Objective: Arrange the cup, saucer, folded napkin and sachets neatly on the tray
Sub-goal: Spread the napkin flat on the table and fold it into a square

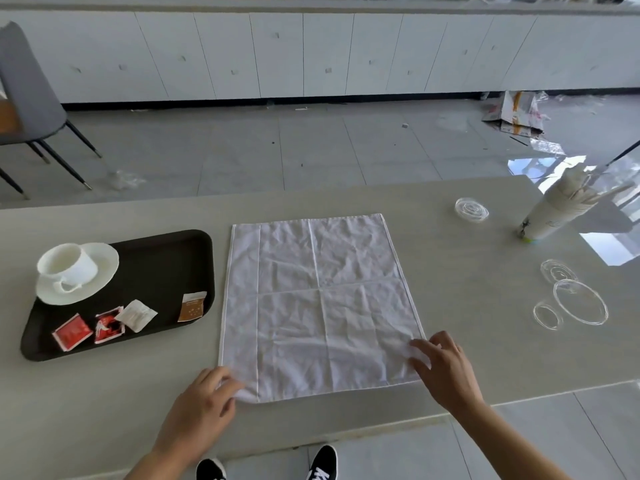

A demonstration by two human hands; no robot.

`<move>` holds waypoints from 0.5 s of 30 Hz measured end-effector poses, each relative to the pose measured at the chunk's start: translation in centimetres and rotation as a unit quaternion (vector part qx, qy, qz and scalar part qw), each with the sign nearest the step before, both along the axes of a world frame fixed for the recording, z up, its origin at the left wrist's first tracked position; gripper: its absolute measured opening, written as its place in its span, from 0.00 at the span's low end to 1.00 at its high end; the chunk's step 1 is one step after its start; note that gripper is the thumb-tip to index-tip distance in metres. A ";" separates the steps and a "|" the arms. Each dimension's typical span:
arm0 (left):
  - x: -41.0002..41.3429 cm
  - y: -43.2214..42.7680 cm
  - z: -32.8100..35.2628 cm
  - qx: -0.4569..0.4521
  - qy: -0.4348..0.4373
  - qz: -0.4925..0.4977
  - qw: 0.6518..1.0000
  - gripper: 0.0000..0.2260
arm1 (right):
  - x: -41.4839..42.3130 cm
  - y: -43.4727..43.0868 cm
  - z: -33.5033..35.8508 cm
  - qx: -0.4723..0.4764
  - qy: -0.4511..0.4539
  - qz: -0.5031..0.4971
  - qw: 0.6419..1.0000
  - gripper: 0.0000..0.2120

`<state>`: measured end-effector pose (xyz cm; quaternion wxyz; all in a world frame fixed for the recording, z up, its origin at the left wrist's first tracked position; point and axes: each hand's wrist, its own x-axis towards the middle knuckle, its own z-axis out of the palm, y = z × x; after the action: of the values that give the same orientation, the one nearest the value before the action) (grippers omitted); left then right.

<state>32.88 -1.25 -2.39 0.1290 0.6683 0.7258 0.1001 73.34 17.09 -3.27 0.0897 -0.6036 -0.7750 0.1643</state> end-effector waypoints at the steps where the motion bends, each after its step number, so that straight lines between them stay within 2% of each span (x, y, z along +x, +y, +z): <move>1: 0.1 0.1 0.2 0.009 0.003 0.004 1.000 0.09 | 0.0 -0.1 0.1 -0.005 0.008 -0.006 1.000 0.17; 8: 0.7 0.2 0.7 0.032 0.027 0.027 0.999 0.13 | 0.9 -1.4 0.4 -0.045 0.075 -0.048 0.995 0.17; 9: 0.7 0.2 0.7 0.027 0.032 0.023 0.999 0.14 | 1.2 -1.6 0.4 -0.043 0.077 -0.036 0.995 0.19; 12: 0.4 0.2 0.6 0.009 0.038 0.023 0.999 0.26 | 2.1 -2.4 0.2 -0.010 0.043 0.068 0.997 0.25; 15: 0.2 0.4 0.8 0.006 0.043 0.024 0.999 0.27 | 2.2 -2.4 0.4 0.037 0.022 0.106 0.993 0.20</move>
<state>33.12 -0.89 -1.63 0.0913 0.6551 0.7459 0.0787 75.53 14.71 -2.90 0.1115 -0.5104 -0.8380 0.1575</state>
